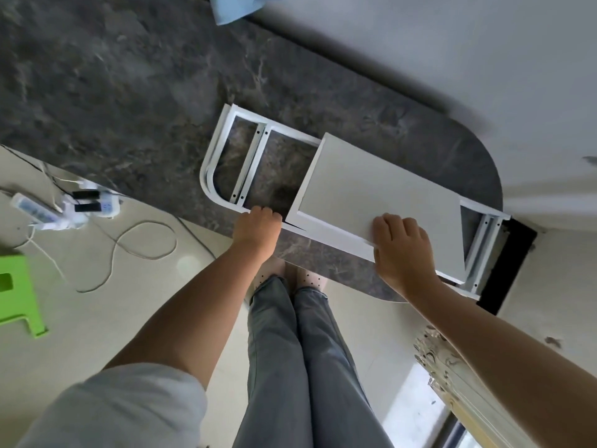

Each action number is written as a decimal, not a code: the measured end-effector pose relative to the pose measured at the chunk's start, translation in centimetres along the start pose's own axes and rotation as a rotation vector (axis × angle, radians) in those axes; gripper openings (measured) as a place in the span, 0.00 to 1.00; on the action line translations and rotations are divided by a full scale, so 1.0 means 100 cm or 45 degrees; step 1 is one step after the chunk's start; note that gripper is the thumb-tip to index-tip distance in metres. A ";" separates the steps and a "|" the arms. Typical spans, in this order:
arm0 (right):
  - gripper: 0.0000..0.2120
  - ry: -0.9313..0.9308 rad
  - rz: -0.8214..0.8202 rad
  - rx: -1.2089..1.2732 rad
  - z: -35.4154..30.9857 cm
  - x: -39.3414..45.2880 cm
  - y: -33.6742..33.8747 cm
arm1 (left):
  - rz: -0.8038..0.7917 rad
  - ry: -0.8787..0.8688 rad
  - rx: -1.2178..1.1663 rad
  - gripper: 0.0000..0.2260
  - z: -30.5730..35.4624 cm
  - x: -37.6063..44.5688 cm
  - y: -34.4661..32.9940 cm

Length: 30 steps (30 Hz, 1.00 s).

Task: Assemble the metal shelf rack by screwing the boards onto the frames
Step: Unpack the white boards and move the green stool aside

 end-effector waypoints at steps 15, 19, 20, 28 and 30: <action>0.13 -0.267 -0.072 0.029 0.077 0.023 0.019 | -0.105 0.135 -1.215 0.22 0.005 0.043 -0.004; 0.09 -0.362 -0.180 0.090 0.094 0.032 0.037 | -0.021 -0.030 -1.341 0.13 0.005 0.023 0.019; 0.10 -0.368 -0.197 0.088 0.094 0.032 0.042 | 0.004 -0.075 -1.346 0.12 0.004 0.016 0.027; 0.12 -0.342 -0.201 0.070 0.057 0.019 0.112 | 0.178 -0.130 -1.430 0.18 -0.020 -0.073 0.085; 0.12 -0.264 -0.169 0.086 0.036 0.014 0.132 | 0.227 -0.079 -1.442 0.17 -0.037 -0.100 0.093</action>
Point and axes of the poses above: each hand's wrist, its own x-axis towards the middle knuckle, its own y-axis out of the back of the hand, z = x × y, the point moved 10 cm from there along x, towards the middle knuckle, and after that the axes turned 13 degrees about -z, right-handed, at the moved point
